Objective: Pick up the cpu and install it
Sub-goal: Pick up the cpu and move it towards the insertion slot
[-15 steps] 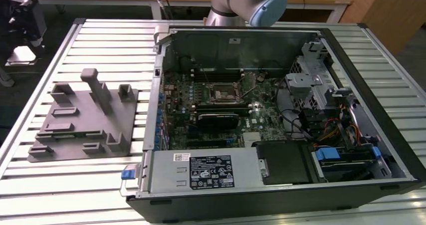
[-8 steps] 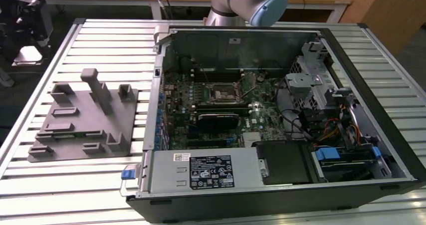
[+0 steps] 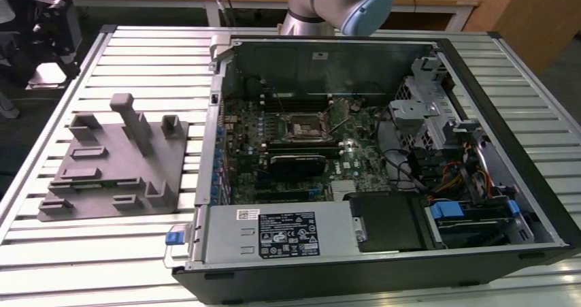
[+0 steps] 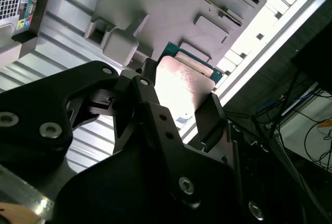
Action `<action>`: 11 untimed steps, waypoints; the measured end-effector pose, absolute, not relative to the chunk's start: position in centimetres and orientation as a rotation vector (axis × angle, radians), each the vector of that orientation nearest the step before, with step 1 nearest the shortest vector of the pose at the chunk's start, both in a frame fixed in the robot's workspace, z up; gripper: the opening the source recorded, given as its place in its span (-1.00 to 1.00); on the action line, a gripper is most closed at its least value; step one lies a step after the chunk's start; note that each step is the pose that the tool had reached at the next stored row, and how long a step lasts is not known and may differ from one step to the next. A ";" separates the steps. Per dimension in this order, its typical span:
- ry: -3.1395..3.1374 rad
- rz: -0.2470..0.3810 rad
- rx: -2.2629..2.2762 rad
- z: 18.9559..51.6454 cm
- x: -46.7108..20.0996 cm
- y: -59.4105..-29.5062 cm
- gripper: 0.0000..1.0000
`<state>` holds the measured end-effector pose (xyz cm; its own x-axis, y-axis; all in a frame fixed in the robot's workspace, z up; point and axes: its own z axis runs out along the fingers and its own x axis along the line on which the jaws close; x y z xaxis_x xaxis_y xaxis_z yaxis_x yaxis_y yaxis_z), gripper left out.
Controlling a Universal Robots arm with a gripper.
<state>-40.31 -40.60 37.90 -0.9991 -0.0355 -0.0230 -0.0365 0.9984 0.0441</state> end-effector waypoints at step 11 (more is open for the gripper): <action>3.118 0.069 -0.056 37.9 -39.0 -40.6 0.08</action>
<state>-38.97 -40.60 37.91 -0.9991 -0.0355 -0.0229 -0.0365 0.9984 0.0441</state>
